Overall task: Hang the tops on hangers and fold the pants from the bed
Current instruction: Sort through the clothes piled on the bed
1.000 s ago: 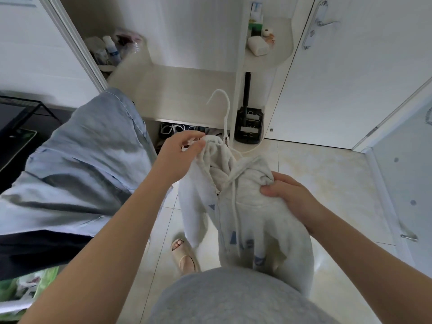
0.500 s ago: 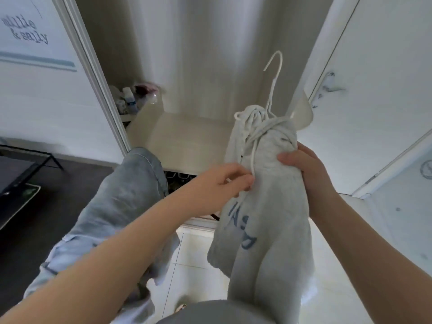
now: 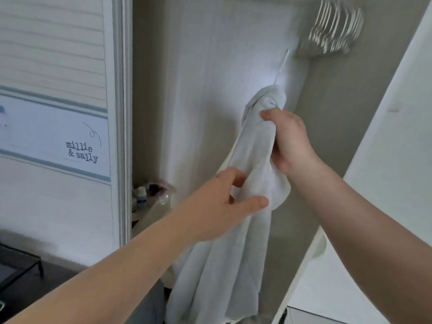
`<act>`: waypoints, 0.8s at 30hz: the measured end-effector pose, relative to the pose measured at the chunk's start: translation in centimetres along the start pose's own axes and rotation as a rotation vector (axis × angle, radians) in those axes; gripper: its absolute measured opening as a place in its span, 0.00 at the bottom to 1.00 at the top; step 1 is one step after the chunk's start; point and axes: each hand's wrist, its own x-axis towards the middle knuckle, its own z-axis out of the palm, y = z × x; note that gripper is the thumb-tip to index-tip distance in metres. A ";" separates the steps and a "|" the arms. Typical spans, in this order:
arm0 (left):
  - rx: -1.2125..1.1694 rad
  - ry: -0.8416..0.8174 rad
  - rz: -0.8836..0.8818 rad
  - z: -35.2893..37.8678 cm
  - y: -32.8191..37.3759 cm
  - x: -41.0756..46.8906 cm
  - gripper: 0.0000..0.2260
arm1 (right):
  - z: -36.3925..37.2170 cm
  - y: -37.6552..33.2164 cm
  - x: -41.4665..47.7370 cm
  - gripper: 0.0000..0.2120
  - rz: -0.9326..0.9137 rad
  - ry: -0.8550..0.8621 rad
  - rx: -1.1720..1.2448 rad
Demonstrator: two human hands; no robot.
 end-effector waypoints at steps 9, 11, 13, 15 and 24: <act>0.427 0.340 0.111 -8.6 0.6 11.5 0.08 | 7.2 -5.8 14.7 0.04 -0.263 -0.143 -0.009; 0.498 0.377 0.094 -11.0 0.7 14.3 0.08 | 8.2 -6.9 18.1 0.05 -0.301 -0.144 -0.015; 0.579 0.401 0.088 -13.2 0.8 17.1 0.07 | 8.7 -7.7 21.9 0.10 -0.340 -0.158 -0.016; 0.667 0.423 0.080 -15.2 1.0 19.8 0.06 | 9.0 -8.3 25.5 0.13 -0.379 -0.158 -0.010; 1.012 0.510 0.063 -18.8 1.3 29.2 0.05 | 8.8 -10.8 38.8 0.13 -0.484 -0.131 -0.061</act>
